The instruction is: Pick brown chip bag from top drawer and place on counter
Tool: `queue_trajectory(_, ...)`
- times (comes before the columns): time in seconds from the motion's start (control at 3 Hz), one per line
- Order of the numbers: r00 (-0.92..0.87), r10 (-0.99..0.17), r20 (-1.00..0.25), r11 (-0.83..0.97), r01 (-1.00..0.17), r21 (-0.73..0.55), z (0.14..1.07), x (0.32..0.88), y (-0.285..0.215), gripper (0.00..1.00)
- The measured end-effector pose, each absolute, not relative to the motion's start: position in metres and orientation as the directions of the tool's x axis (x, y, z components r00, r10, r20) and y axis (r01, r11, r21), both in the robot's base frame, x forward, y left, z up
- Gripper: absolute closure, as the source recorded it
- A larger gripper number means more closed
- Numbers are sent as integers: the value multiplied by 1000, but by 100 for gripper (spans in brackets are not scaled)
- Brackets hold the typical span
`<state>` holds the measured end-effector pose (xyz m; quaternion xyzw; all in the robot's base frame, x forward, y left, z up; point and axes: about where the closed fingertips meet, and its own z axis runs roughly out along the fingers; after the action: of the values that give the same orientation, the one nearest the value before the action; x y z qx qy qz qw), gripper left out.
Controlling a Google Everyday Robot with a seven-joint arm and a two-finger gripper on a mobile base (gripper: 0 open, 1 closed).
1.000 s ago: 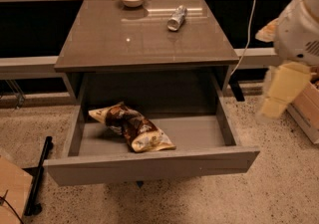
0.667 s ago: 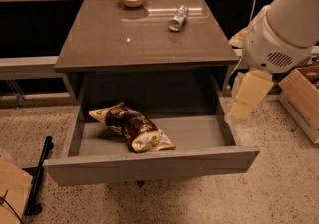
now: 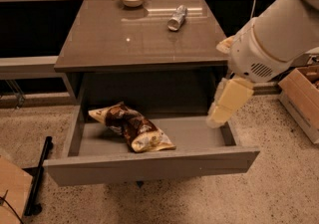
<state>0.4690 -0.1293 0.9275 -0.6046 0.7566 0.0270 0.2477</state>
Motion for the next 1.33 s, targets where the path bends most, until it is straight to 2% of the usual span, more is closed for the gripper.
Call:
queue_trajectory(0.33,-101,-841,-531,266,-933,-244,900,488,-76,0)
queue_trajectory(0.67,-87,-791,-606,291,-925,-246,874,517,-29,0)
queue_trajectory(1.0,-121,-748,-652,305,-936,-177,849,538,14,0)
queue_trajectory(1.33,-125,-747,-653,303,-938,-167,845,539,18,0)
